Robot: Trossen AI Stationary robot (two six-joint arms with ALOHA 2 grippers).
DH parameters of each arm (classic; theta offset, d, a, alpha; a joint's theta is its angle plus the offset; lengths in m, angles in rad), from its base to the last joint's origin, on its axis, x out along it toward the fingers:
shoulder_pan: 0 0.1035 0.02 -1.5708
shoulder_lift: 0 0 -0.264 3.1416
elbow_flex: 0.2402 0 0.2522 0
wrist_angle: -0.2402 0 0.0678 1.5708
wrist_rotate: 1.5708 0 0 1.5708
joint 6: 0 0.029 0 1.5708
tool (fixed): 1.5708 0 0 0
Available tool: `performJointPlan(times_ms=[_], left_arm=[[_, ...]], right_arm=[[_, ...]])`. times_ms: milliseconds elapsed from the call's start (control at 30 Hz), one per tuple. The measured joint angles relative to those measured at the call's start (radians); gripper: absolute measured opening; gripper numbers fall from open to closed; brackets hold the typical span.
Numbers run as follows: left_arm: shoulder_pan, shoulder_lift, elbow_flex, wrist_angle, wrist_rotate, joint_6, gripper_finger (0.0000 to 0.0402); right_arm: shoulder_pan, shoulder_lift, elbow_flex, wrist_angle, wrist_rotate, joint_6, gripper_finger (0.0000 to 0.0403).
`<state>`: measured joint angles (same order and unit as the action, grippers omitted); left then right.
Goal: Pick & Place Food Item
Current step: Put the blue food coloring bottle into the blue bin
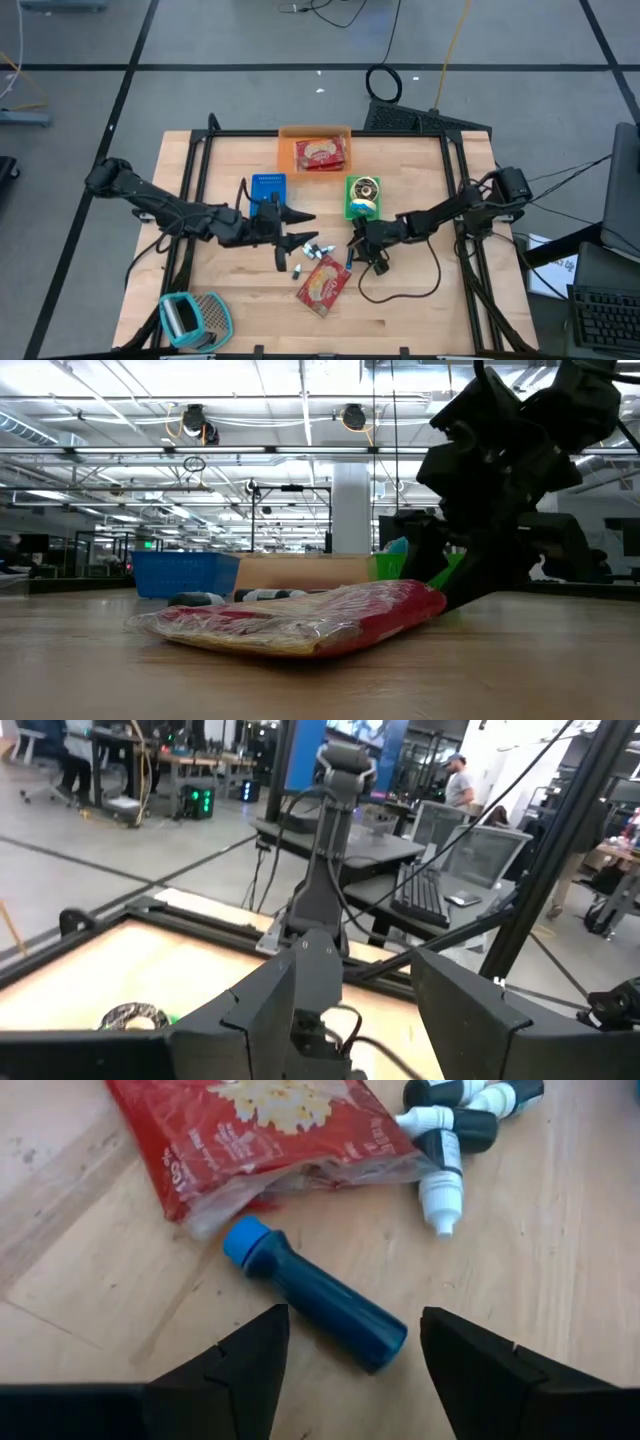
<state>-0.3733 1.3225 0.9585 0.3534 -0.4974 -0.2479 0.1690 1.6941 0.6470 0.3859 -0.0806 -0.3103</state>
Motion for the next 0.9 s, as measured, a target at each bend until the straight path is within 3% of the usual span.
performJointPlan(times_ms=[300,500,900], left_arm=[[0.005,0.0,0.0,-0.069,0.001,-0.077,0.0202],[0.005,0.0,0.0,-0.078,0.001,-0.088,0.0202],[0.005,0.0,0.0,-0.089,0.0,-0.089,0.0202]], right_arm=[[0.007,0.017,0.001,-0.021,-0.004,0.066,0.019],[0.009,0.004,-0.001,-0.036,-0.126,0.143,0.0151],[0.01,0.004,-0.001,-0.034,-0.137,0.167,0.008]])
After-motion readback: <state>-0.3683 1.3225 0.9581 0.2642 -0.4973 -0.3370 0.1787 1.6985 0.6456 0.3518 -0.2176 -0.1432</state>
